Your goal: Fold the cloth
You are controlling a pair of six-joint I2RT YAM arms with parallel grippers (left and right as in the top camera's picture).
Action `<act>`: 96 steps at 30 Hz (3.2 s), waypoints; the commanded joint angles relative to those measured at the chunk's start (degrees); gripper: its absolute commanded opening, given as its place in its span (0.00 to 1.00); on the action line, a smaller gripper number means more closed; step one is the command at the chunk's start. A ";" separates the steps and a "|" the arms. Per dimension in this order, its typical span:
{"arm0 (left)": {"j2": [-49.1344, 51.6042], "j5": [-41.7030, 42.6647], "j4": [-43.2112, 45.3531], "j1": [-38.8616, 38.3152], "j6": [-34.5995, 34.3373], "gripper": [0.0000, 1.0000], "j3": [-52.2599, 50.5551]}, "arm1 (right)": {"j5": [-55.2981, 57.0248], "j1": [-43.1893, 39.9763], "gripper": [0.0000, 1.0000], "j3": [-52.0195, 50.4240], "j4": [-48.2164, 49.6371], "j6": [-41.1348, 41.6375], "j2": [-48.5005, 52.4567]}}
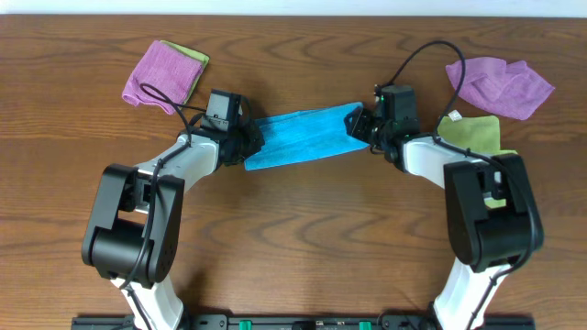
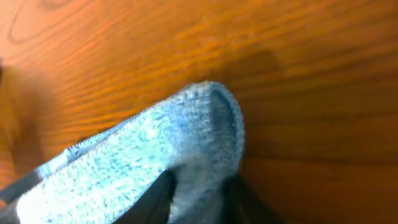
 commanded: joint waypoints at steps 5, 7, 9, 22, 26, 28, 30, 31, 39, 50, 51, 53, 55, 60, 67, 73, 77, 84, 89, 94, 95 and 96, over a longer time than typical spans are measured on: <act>1.07 -0.33 -0.02 0.04 -0.70 0.10 0.37 | -5.62 -0.17 0.01 -0.04 4.46 0.92 0.46; 1.05 -0.33 -0.02 0.04 -0.70 0.10 0.37 | -7.80 -0.13 0.01 0.00 6.08 0.94 -0.74; 1.05 -0.31 -0.02 0.04 -0.68 0.09 0.37 | -8.74 0.33 0.01 0.07 6.25 0.94 -2.29; 1.05 0.81 -0.04 0.07 -0.66 0.06 0.61 | -6.56 4.46 0.01 0.07 5.66 0.46 -11.52; 1.05 1.14 -0.02 0.04 -0.66 0.06 1.33 | -6.84 5.55 0.01 0.07 5.66 0.48 -11.61; 1.05 1.14 -0.02 0.04 -0.66 0.06 1.68 | -6.58 6.97 0.01 0.07 6.19 0.39 -11.61; 1.05 1.14 0.00 0.04 -0.66 0.06 1.90 | -4.90 9.22 0.01 0.09 6.58 0.26 -11.58; 1.05 1.14 0.00 0.04 -0.66 0.06 1.97 | -4.00 10.34 0.01 0.22 6.54 0.17 -11.58; 1.05 1.14 -0.02 0.04 -0.63 0.06 1.99 | 2.03 18.82 0.01 1.55 6.47 -2.32 -9.75; 1.03 3.13 -0.15 0.11 -0.55 0.06 2.16 | 1.68 21.31 0.01 6.21 6.73 -2.95 -3.13; 0.96 3.08 -0.26 0.11 0.15 0.06 2.23 | 1.53 21.68 0.01 6.62 6.71 -2.99 -2.89; 0.96 3.08 -0.57 0.11 0.72 0.06 2.47 | 1.55 22.49 0.01 6.99 6.78 -3.45 -2.54; 0.96 3.08 -1.42 0.11 0.96 0.06 2.97 | 1.57 23.34 0.01 7.43 6.69 -4.28 -2.03; 0.94 3.08 -5.92 1.20 3.56 0.06 6.05 | 1.84 24.33 0.01 7.48 6.49 -4.46 -1.42; 0.94 2.99 -17.16 3.67 8.90 0.06 12.31 | 2.40 24.37 0.01 7.48 5.64 -6.38 -1.31; 0.52 2.95 -21.18 6.56 9.73 0.06 15.13 | 2.84 24.39 0.01 7.48 5.64 -6.91 -1.29; -1.16 2.21 -21.11 8.59 10.29 0.06 15.54 | 2.82 24.70 0.10 7.48 5.66 -7.04 -1.29; -4.04 1.03 -21.14 12.39 10.58 0.06 15.72 | -1.90 27.54 0.39 8.15 8.92 -6.99 -1.31; -5.31 1.09 -21.18 13.35 10.58 0.06 15.72 | -2.73 28.15 0.39 10.71 8.61 -8.35 -1.81; -6.34 1.36 -22.18 13.35 10.56 0.28 15.72 | -2.75 24.74 0.46 11.32 5.97 -10.08 -5.18; -6.56 1.49 -22.77 13.35 10.56 0.38 15.72 | -2.78 23.76 0.49 11.32 4.48 -10.32 -6.14; -6.80 1.70 -23.52 13.35 10.54 0.50 15.72 | -3.32 22.51 0.50 11.32 2.32 -10.93 -7.48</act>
